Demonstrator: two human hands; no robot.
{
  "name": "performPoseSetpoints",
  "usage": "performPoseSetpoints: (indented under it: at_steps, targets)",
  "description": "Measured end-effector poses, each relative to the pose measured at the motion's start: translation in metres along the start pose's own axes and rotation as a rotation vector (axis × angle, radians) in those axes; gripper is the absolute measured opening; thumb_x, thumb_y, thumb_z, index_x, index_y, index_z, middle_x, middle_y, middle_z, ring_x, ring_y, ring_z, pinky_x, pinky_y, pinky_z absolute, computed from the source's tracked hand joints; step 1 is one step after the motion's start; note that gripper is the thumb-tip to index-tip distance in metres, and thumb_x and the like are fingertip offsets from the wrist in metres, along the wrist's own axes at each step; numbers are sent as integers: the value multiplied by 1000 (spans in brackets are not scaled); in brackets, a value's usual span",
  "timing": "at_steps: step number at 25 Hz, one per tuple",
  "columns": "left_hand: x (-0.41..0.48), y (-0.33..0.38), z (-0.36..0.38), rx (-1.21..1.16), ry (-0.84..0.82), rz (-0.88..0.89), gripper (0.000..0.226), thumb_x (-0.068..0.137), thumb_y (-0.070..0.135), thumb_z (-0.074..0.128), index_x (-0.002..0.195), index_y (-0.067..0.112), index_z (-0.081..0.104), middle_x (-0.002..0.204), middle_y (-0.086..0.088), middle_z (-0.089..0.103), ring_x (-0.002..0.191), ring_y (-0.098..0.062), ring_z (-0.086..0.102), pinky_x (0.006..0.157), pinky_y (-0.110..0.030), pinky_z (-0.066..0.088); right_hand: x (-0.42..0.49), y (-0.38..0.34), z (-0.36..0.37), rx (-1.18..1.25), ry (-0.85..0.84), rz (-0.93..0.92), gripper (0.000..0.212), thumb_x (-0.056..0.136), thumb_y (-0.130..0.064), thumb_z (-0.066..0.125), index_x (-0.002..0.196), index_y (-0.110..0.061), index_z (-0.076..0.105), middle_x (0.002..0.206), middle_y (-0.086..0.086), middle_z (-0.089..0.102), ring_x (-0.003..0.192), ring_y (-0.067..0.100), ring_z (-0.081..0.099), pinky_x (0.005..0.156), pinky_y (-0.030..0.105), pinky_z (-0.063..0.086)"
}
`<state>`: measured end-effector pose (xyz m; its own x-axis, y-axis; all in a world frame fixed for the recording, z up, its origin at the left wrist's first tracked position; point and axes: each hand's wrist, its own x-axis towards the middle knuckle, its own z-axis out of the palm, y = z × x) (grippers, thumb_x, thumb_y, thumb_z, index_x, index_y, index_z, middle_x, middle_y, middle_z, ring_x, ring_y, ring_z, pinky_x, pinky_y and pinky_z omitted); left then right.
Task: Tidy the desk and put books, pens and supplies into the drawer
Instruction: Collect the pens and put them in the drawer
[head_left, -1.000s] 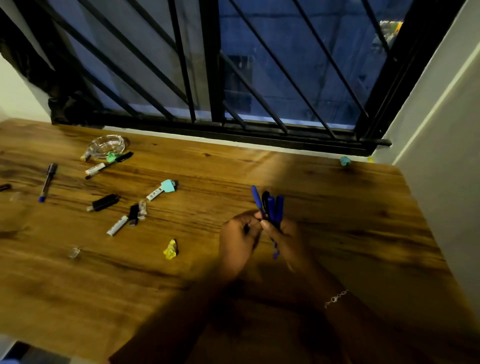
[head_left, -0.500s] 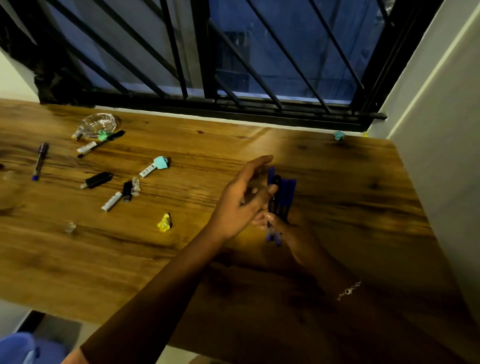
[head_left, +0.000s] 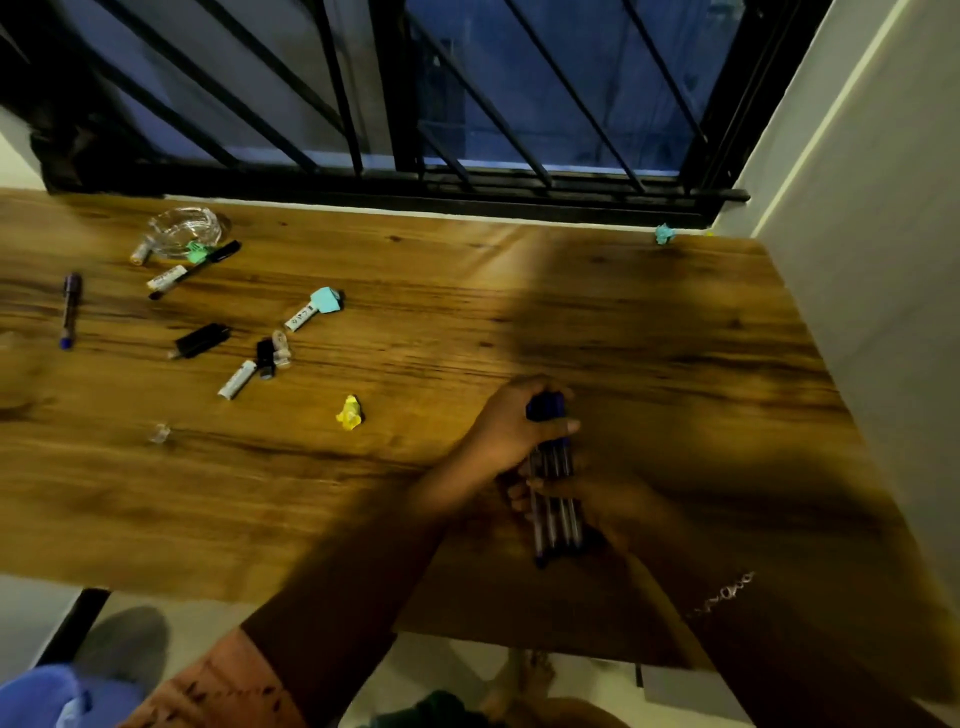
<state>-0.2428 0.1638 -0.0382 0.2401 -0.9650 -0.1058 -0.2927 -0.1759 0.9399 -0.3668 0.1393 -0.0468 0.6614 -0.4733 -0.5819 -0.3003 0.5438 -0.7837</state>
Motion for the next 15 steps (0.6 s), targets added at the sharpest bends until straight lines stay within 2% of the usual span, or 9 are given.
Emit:
performPoseSetpoints:
  at_steps: [3,5,7,9,12,15]
  targets:
    - [2,-1,-1,-113,-14,-56,26,78,6,70,102,9,61,90,1,57,84,-10,55,74,-21,45,-5,-4,4,-336,186,-90,21,84,-8,63,104,-1,61,94,10,68,71,11,65,69,25,52]
    - [3,-3,-3,-71,-10,-80,29,79,8,70,106,6,61,94,-1,58,88,-12,56,79,-26,47,-8,-9,6,-635,263,-158,25,86,-17,63,107,-5,63,101,10,66,83,16,63,68,23,46]
    - [4,-7,-3,16,-4,-103,31,79,11,70,109,6,60,105,-7,61,99,-18,57,87,-31,47,-10,-9,8,-833,323,-198,27,88,-23,60,111,-10,62,106,8,66,94,19,63,65,21,43]
    - [5,-11,-1,103,19,-107,34,79,15,70,111,6,60,114,-12,62,106,-23,58,89,-31,47,-10,-6,9,-903,376,-224,30,88,-24,60,115,-13,59,109,6,66,98,19,63,64,21,42]
    - [4,-13,3,327,51,-32,35,83,18,67,114,5,58,120,-13,56,113,-24,53,87,-25,41,-12,2,9,-880,470,-261,37,87,-22,62,122,-14,54,113,5,65,102,20,62,78,27,47]
    - [-1,-19,9,497,99,52,36,87,21,61,118,3,55,122,-16,51,117,-28,45,92,-28,37,-12,10,10,-887,557,-304,41,86,-21,62,126,-14,52,114,7,65,101,21,63,81,29,49]
